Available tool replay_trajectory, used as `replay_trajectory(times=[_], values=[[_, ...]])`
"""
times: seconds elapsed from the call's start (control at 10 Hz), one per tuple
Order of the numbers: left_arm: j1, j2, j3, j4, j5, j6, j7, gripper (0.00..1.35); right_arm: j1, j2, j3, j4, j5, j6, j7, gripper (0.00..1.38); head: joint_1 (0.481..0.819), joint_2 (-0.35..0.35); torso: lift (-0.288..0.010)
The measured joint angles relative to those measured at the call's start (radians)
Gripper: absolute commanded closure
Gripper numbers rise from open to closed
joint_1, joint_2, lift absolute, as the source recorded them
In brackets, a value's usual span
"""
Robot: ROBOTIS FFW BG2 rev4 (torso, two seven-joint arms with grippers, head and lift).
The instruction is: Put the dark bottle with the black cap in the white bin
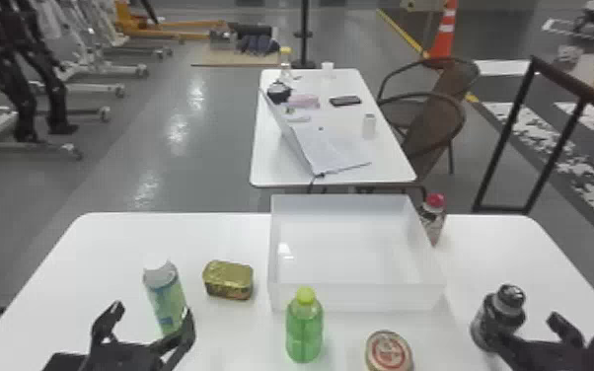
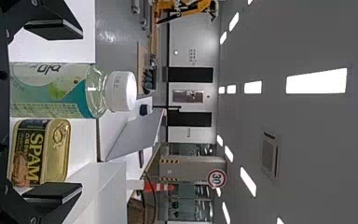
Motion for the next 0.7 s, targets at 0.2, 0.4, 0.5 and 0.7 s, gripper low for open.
replay_trajectory(times=[0.2, 0.4, 0.5, 0.7], values=[[0.0, 0.0, 0.005, 0.0, -0.003, -0.002, -0.005, 0.15, -0.002, -0.011, 0.0, 0.024, 0.001, 0.003, 0.0, 0.11, 0.549, 0.0, -0.1], [0.002, 0.0, 0.015, 0.001, -0.005, -0.004, -0.013, 0.15, -0.016, -0.017, 0.0, 0.059, -0.001, 0.002, 0.011, 0.12, 0.549, 0.0, -0.1], [0.002, 0.0, 0.024, 0.001, -0.014, -0.009, -0.028, 0.15, -0.035, -0.022, 0.001, 0.087, -0.003, 0.002, 0.034, 0.12, 0.549, 0.0, -0.1], [0.002, 0.0, 0.039, 0.001, -0.023, -0.017, -0.041, 0.15, -0.086, -0.027, 0.001, 0.143, 0.004, 0.003, 0.074, 0.22, 0.549, 0.0, -0.1]])
